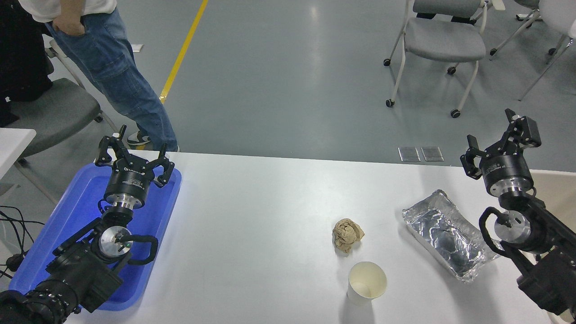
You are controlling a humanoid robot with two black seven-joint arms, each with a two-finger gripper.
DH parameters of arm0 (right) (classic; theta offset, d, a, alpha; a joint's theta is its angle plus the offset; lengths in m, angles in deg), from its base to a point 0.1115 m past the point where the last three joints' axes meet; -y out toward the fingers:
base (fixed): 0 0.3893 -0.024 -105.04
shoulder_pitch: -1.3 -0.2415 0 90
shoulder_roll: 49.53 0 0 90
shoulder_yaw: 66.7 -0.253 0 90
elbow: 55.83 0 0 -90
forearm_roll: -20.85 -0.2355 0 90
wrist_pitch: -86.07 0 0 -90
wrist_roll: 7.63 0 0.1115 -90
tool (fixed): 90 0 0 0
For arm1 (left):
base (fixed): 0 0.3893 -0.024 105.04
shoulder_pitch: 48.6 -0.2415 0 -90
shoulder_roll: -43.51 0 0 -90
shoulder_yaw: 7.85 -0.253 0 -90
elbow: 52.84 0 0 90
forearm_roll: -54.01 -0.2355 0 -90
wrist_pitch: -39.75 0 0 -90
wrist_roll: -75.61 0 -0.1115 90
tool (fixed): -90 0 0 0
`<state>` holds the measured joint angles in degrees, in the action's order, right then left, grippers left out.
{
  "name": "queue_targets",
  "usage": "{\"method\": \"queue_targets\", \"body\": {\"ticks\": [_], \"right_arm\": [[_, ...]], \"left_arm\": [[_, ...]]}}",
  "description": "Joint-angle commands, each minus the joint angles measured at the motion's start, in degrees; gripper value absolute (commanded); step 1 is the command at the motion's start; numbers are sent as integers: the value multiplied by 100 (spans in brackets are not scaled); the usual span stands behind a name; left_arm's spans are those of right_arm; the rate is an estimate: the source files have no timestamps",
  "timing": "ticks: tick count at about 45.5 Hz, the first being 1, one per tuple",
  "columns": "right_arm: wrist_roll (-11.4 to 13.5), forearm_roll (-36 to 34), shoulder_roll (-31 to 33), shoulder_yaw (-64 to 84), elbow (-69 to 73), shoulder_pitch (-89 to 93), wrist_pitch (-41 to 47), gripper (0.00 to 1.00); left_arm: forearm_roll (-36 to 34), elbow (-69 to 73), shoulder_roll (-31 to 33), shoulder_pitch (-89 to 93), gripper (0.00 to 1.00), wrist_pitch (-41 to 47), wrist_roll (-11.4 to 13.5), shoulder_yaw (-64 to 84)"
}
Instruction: Pick up paper cup place in dustbin
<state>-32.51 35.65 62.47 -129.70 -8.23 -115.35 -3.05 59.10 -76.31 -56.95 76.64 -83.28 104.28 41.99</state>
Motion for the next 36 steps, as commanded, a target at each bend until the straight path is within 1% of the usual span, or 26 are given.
{"method": "queue_targets", "body": {"ticks": [1, 19, 25, 28, 36], "right_arm": [[1, 23, -3, 226, -5, -103, 0, 100], [1, 40, 14, 288, -40, -138, 0, 100], [9, 40, 111, 718, -198, -269, 0, 100], [9, 32, 321, 1165, -330, -445, 0, 100], [9, -56, 1209, 2712, -418, -1122, -9, 100]], "left_arm": [[1, 0, 0, 0, 100, -10, -2, 0], [1, 0, 0, 0, 100, -1, -2, 0], [1, 0, 0, 0, 100, -1, -2, 0], [1, 0, 0, 0, 100, -1, -2, 0], [1, 0, 0, 0, 100, -1, -2, 0]]}}
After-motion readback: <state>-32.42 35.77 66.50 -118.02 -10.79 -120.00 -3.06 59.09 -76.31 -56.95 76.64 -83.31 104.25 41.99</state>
